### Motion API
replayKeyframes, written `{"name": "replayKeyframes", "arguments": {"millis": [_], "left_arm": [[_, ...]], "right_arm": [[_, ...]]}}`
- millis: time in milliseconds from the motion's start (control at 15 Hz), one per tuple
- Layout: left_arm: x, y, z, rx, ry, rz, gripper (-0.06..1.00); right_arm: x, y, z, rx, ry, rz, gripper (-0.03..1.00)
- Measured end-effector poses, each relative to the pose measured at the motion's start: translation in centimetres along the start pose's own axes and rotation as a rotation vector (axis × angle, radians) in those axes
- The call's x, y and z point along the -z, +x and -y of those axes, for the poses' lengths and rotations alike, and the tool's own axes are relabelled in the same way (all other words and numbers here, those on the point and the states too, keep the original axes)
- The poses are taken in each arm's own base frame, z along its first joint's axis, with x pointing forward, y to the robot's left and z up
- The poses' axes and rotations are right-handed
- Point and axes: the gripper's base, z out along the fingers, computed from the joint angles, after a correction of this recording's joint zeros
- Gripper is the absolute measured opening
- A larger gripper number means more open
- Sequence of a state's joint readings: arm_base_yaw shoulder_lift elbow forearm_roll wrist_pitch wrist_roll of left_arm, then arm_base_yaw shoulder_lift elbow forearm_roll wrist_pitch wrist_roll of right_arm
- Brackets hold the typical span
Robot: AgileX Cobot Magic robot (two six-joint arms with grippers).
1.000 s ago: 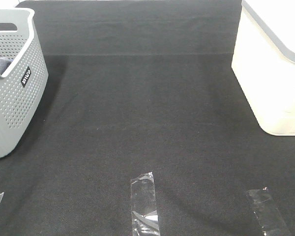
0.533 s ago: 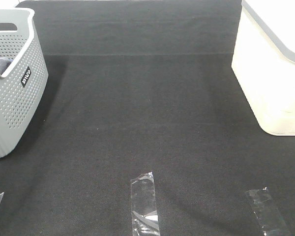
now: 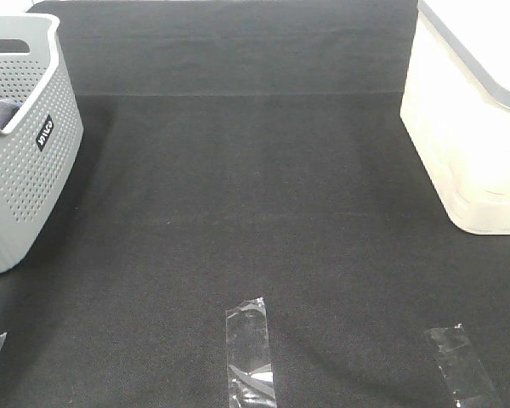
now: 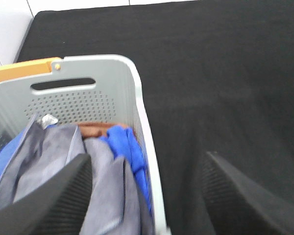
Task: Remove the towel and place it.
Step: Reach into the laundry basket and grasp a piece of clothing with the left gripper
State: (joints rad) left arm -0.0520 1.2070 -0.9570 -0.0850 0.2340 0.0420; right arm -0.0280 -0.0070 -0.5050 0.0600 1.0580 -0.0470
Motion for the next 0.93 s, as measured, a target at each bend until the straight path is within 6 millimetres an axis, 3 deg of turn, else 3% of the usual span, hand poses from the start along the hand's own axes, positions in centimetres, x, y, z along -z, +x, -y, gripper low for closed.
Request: {"name": "replayKeyframes", "arguments": {"millis": [267, 600, 867, 933], "left_arm": [[-7.0, -3.1, -2.2, 0.029, -0.064, -0.126, 0.62], [-14.0, -3.4, -7.1, 0.058, -0.161, -0.318, 0.62], [-18.5, -2.4, -8.6, 0.017, -0.194, -0.411, 0.55], [-18.5, -2.4, -8.6, 0.017, -0.194, -0.411, 0.55]], "right_arm": [[0.0, 0.0, 0.0, 0.000, -0.001, 0.000, 0.51], [0.0, 0.0, 0.0, 0.000, -0.001, 0.000, 0.51], [0.0, 0.0, 0.0, 0.000, -0.001, 0.000, 0.51], [0.0, 0.0, 0.0, 0.000, -0.001, 0.000, 0.51]]}}
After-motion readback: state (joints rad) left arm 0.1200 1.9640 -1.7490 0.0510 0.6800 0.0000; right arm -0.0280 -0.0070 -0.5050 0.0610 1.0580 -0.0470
